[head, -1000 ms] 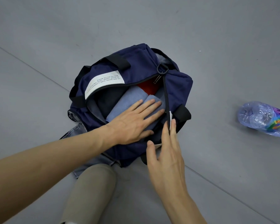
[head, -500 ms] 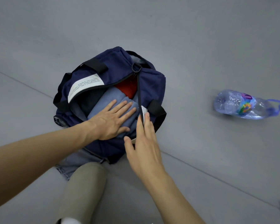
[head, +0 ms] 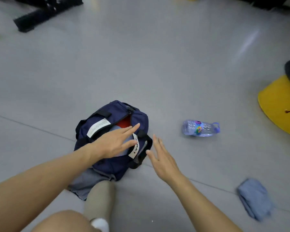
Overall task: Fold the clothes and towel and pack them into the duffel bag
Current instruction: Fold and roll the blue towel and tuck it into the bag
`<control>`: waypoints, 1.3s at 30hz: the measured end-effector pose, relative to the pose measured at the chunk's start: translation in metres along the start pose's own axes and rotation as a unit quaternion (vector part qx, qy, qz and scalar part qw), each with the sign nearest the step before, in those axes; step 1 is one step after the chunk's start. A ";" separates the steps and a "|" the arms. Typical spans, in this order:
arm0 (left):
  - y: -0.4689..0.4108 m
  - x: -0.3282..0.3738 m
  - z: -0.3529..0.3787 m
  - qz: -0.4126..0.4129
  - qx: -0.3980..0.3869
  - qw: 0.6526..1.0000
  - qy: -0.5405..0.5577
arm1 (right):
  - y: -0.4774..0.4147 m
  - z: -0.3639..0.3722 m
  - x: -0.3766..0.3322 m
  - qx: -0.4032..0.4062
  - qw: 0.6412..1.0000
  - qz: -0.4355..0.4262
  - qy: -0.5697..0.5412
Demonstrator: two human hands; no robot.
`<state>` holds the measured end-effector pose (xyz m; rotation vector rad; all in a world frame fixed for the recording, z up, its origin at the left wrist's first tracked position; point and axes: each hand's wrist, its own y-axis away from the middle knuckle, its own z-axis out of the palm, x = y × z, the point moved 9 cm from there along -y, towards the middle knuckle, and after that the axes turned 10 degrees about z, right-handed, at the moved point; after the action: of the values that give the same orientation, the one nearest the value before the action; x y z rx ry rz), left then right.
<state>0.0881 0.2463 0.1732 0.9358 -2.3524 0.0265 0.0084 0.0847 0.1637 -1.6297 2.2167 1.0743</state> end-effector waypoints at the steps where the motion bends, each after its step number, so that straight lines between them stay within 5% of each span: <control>1: 0.003 0.016 -0.015 0.007 -0.013 1.000 -0.001 | 0.010 -0.022 0.010 0.012 1.000 0.011 0.011; 9: -0.020 0.157 -0.063 0.061 -0.031 0.997 -0.021 | 0.092 -0.193 0.114 0.114 0.984 0.124 0.049; 17: -0.137 0.313 0.037 0.100 -0.038 0.994 0.011 | 0.157 -0.272 0.276 0.180 0.969 0.160 0.051; 28: -0.245 0.401 0.284 0.132 -0.167 0.977 0.024 | 0.165 -0.157 0.537 0.164 0.936 0.304 -0.068; 39: -0.265 0.338 0.405 0.081 -0.222 0.971 0.034 | 0.085 -0.066 0.627 0.158 0.918 0.363 -0.029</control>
<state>-0.1504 -0.2545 -0.0277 0.5160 -2.2294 -0.3815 -0.2877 -0.4188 -0.0888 -0.6267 2.8398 0.7971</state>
